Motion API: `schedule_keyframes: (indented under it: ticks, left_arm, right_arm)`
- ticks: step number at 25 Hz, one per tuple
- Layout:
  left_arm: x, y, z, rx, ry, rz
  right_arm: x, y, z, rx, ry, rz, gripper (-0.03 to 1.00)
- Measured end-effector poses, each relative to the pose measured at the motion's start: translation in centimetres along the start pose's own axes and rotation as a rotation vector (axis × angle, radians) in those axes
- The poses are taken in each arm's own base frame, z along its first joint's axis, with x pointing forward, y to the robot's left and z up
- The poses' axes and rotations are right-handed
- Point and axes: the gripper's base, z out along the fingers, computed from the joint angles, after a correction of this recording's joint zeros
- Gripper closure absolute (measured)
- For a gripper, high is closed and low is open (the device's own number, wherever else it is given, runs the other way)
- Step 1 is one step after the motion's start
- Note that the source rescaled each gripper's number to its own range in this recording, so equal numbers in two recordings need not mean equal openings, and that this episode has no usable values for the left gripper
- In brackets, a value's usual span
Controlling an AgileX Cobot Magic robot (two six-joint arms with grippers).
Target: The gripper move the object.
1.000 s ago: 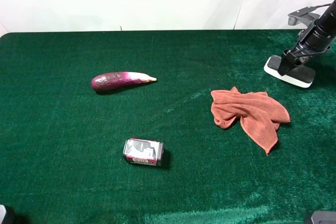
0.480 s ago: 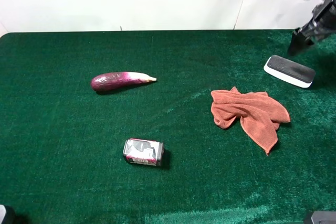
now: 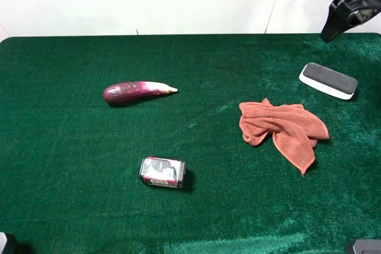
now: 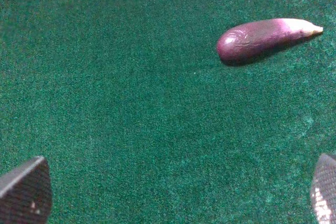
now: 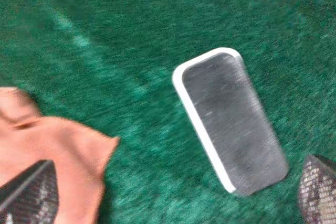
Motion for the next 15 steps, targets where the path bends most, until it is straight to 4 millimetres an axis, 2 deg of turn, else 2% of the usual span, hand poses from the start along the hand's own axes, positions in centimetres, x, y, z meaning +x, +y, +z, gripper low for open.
schedule_keyframes:
  ticks: [3, 8, 15]
  left_arm:
    - [0.0, 0.0, 0.0, 0.000, 0.000, 0.000]
    - [0.0, 0.0, 0.0, 0.000, 0.000, 0.000]
    - [0.0, 0.0, 0.0, 0.000, 0.000, 0.000]
  right_arm:
    - [1.2, 1.8, -2.2, -0.002, -0.017, 0.022, -0.03]
    - [4.5, 4.2, -5.3, -0.011, -0.053, 0.069, -0.03]
    - [9.1, 7.4, -7.9, -0.045, -0.103, 0.101, -0.03]
